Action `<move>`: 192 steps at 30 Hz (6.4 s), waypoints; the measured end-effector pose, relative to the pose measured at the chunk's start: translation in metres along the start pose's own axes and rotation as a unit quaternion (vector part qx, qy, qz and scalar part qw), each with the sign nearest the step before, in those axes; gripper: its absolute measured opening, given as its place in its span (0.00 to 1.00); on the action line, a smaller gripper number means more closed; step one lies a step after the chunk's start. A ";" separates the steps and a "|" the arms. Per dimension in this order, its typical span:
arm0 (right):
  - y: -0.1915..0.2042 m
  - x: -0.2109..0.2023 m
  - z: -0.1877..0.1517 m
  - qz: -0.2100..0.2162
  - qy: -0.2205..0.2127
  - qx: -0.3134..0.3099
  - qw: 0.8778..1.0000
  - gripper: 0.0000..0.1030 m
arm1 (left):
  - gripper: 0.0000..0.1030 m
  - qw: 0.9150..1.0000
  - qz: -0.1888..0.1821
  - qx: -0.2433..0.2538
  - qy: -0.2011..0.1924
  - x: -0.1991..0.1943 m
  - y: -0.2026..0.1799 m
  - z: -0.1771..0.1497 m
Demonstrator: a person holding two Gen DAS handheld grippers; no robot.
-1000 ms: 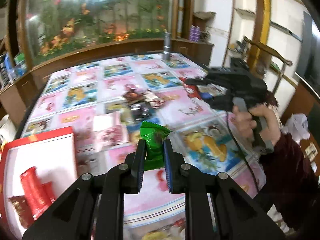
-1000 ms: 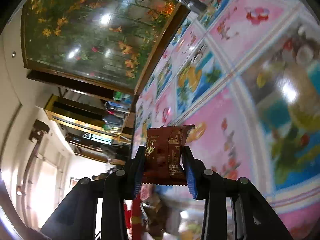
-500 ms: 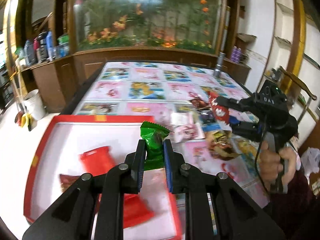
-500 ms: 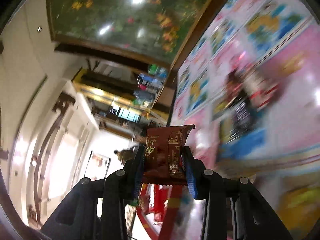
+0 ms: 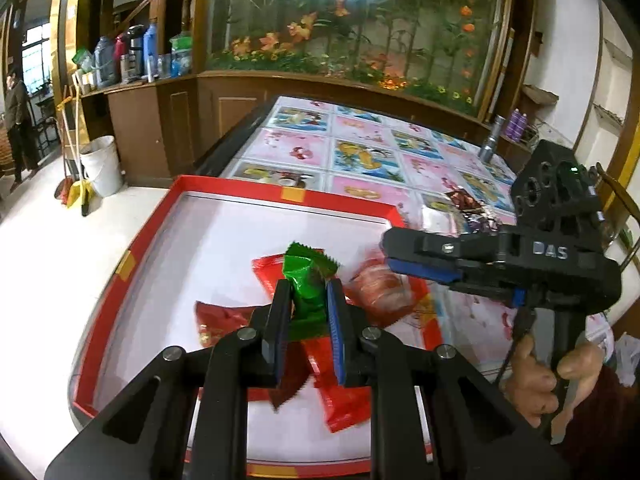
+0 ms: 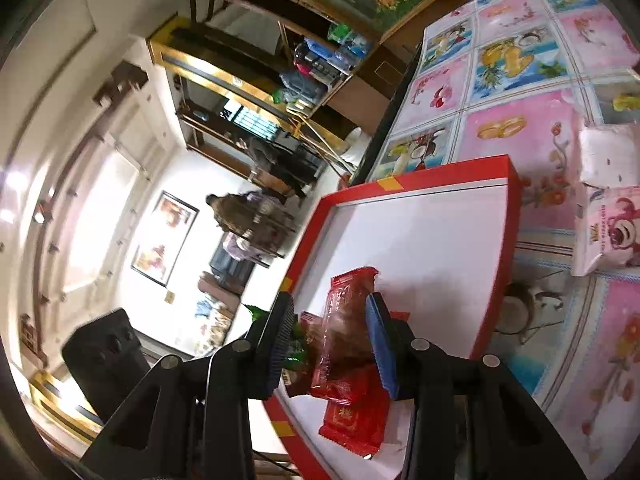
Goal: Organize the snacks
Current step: 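Open both tools over the red box to drop the green and brown packets, then grasp the pink Lotso packet with the left tool while the right grasps a brown chip bag, then carry the pink Lotso packet with the left tool while the right carries the brown bag toward the box, then open both tools over the red box to drop the Lotso packet and brown bag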
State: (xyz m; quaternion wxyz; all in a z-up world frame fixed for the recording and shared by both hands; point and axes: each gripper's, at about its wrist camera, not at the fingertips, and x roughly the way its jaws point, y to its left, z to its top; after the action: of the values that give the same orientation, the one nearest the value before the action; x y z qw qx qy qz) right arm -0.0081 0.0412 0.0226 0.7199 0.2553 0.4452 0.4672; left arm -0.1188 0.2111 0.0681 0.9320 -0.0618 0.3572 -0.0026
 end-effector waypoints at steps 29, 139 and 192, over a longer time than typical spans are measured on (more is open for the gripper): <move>-0.104 -0.208 0.001 -0.171 -0.155 0.061 0.971 0.64 | 0.60 0.991 -0.080 0.098 0.030 0.017 -0.101 -0.009; -0.098 -0.161 -0.007 -0.105 -0.114 0.069 0.986 0.48 | 0.19 0.994 -0.102 -0.007 0.038 0.014 -0.063 -0.001; -0.075 -0.158 0.065 -0.197 -0.174 -0.032 0.964 0.62 | 0.61 0.997 0.066 0.026 -0.020 0.007 -0.028 0.022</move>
State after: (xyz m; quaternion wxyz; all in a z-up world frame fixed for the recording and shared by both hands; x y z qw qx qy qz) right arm 0.0559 -0.1304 0.0588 0.8721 0.2164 0.3393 0.2783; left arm -0.0981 0.1852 0.0834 0.9384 -0.0140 0.3416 0.0505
